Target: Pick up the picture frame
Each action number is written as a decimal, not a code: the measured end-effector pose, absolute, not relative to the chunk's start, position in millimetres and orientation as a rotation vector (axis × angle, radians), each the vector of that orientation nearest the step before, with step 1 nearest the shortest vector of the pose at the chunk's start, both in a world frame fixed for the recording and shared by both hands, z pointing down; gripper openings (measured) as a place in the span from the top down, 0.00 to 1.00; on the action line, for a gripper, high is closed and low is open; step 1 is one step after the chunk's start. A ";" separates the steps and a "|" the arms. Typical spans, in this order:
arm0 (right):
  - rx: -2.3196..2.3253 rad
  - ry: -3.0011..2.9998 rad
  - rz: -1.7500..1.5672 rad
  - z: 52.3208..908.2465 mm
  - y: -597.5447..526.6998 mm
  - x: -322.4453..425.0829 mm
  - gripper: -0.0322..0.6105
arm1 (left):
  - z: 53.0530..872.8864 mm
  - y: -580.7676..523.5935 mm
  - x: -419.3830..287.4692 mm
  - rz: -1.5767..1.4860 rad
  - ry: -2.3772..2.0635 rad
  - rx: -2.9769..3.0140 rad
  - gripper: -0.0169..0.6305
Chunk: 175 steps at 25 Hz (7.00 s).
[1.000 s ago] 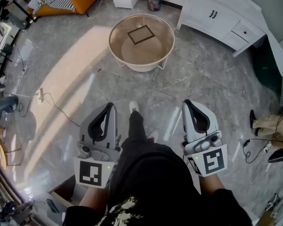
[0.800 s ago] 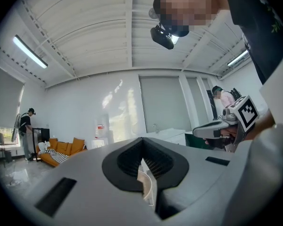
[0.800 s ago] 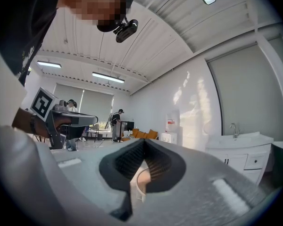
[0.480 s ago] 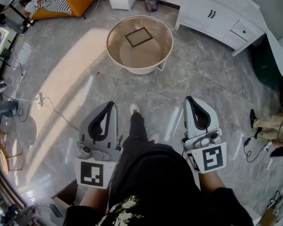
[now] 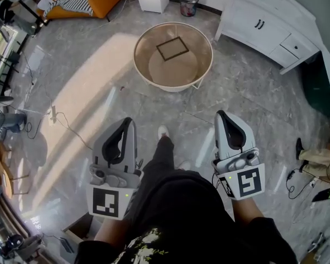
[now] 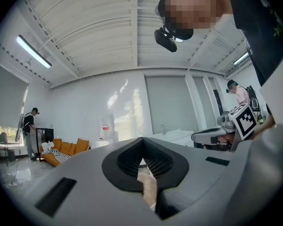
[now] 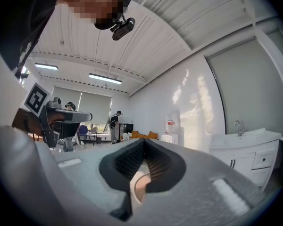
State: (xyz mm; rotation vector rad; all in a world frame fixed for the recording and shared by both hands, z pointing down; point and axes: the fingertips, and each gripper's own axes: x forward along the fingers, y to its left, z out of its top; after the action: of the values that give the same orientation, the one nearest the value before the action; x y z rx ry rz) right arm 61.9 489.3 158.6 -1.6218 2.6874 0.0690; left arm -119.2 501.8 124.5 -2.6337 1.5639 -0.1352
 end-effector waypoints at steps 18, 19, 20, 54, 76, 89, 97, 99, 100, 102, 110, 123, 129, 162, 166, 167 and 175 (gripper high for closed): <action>-1.809 2.540 -0.011 138.3 348.3 55.3 0.96 | 114.7 348.7 -159.6 -0.009 1.461 -2.683 0.96; -1.826 2.530 -0.011 138.6 340.9 53.7 0.96 | 115.6 340.5 -162.6 -0.019 1.451 -2.691 0.96; -1.835 2.521 -0.012 138.4 333.5 51.3 0.96 | 115.7 332.7 -164.8 -0.030 1.432 -2.691 0.96; -1.684 2.683 0.021 174.1 146.3 67.1 0.96 | 158.9 152.3 -125.3 -0.154 1.504 -2.677 0.96; -1.087 3.018 0.075 189.5 -14.2 145.8 0.96 | 160.5 39.9 -10.4 -0.167 1.923 -2.426 0.96; -1.146 3.030 0.001 203.4 -56.9 124.3 0.96 | 178.8 -8.7 -37.4 -0.201 1.924 -2.490 0.96; -1.232 3.013 0.082 191.8 -92.4 95.6 0.96 | 170.9 -52.7 -68.0 -0.175 1.847 -2.521 0.96; -1.251 3.007 0.100 187.9 -100.3 82.4 0.96 | 170.9 -62.6 -81.2 -0.169 1.826 -2.531 0.96; -1.261 3.004 0.106 186.9 -104.6 75.3 0.96 | 171.2 -68.0 -88.5 -0.162 1.817 -2.538 0.96; -1.281 3.009 0.111 188.7 -114.2 60.4 0.96 | 173.4 -79.1 -103.2 -0.126 1.805 -2.564 0.96; -1.355 3.043 0.057 221.7 -155.9 31.3 0.96 | 216.7 -131.3 -112.7 -0.081 1.710 -2.700 0.96; -1.265 3.140 0.060 321.0 -226.2 21.1 0.95 | 311.9 -190.3 -126.8 -0.227 1.879 -2.721 0.96; -1.216 3.138 -0.058 357.5 -247.2 28.5 0.95 | 359.2 -200.3 -104.3 -0.302 1.865 -2.814 0.96; -1.205 3.295 -0.567 625.0 -271.2 28.4 0.76 | 626.5 -216.1 -111.6 -0.596 2.129 -2.956 0.75; -1.216 3.302 -0.608 654.5 -271.4 24.1 0.76 | 655.9 -217.5 -118.1 -0.646 2.136 -2.954 0.75; -1.216 3.305 -0.615 659.8 -271.2 23.0 0.76 | 661.6 -217.7 -119.2 -0.659 2.137 -2.951 0.75; -1.242 3.318 -0.650 701.0 -274.6 22.7 0.76 | 704.8 -223.7 -118.9 -0.720 2.126 -2.948 0.75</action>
State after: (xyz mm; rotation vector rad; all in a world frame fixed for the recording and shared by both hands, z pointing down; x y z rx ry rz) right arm 22.7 -274.6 701.0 -1.2421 3.3178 -0.6500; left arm -118.9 -223.7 704.8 -2.9479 2.1263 -0.7196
